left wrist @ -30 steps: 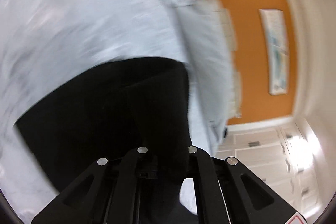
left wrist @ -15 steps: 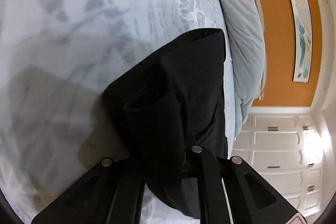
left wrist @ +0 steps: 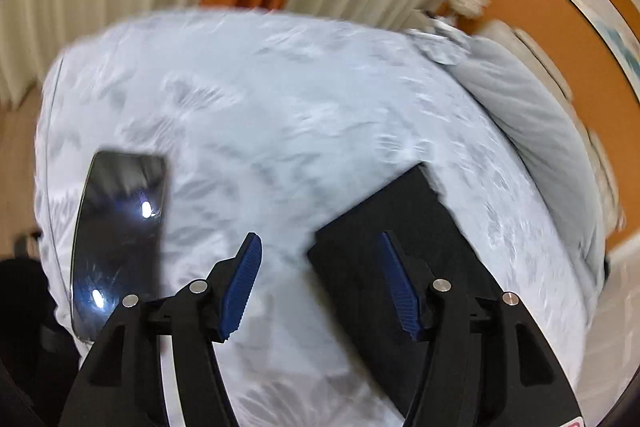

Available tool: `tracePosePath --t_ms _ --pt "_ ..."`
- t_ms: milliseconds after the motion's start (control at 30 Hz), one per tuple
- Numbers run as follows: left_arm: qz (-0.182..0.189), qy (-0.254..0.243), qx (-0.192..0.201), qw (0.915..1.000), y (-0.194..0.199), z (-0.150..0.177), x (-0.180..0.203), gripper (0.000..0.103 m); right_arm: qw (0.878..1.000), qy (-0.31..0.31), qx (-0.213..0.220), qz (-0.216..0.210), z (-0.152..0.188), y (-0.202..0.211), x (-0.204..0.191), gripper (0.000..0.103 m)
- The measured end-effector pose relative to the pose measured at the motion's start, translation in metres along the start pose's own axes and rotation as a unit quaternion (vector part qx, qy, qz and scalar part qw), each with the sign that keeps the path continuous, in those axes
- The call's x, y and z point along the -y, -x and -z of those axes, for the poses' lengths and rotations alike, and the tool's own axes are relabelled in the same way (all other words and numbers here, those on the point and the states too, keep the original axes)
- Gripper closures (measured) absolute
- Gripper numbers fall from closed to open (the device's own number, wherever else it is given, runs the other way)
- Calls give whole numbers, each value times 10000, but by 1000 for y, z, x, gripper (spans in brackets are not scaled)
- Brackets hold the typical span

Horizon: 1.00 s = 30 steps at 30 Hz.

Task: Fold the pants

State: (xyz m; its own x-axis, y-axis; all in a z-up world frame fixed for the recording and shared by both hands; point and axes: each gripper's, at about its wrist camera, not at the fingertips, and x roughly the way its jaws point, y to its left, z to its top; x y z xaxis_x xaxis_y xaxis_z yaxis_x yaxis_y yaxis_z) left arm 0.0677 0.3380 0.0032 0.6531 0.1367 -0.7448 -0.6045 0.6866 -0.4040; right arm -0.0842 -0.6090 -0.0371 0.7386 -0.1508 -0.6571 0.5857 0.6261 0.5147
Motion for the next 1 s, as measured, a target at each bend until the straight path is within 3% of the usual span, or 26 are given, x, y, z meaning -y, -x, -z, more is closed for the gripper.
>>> tracePosePath --t_ms 133,200,367,433,467,500,633,700,767,800,867,900,1000 --pt "504 -772 -560 9942 2 40 77 35 9984 462 -185 -282 -10 -21 -29 27" --pt "722 -1001 -701 9899 -4 71 110 35 9946 965 -359 -103 -12 -47 -50 27" --pt "626 -1645 -582 9827 -39 110 155 35 9813 1711 -669 580 -16 -111 -68 27" --pt "327 -1710 -557 9832 -52 112 157 35 9779 1835 -838 547 -17 -132 -69 56" --pt "215 -1649 -538 9846 -57 111 151 35 9761 1884 -990 444 -16 -140 -70 82" --pt "99 -1552 -542 9863 -66 106 147 35 9726 2032 -1038 457 -16 -143 -77 94" --pt "-202 -1100 -610 9919 -89 92 125 35 9733 2275 -293 -45 -37 -113 -104 96" --pt "-378 -1192 -516 9908 -92 89 123 35 9737 2242 -38 414 -50 -125 -98 90" --pt "-576 -1403 -368 9877 -92 89 126 35 9596 2274 -535 1567 -50 -158 -84 90" --pt "-624 -1460 -345 9867 -91 88 125 35 9579 2167 -661 1763 -50 -160 -82 90" --pt "-576 -1390 -402 9878 -89 83 119 35 9737 1857 -257 1292 -45 -132 -90 90" --pt "-486 -1229 -451 9902 -86 78 113 35 9777 1934 24 818 -34 -107 -110 90" --pt "-297 -876 -517 9944 -81 66 97 35 9656 2543 -451 -286 10 -79 -180 90"
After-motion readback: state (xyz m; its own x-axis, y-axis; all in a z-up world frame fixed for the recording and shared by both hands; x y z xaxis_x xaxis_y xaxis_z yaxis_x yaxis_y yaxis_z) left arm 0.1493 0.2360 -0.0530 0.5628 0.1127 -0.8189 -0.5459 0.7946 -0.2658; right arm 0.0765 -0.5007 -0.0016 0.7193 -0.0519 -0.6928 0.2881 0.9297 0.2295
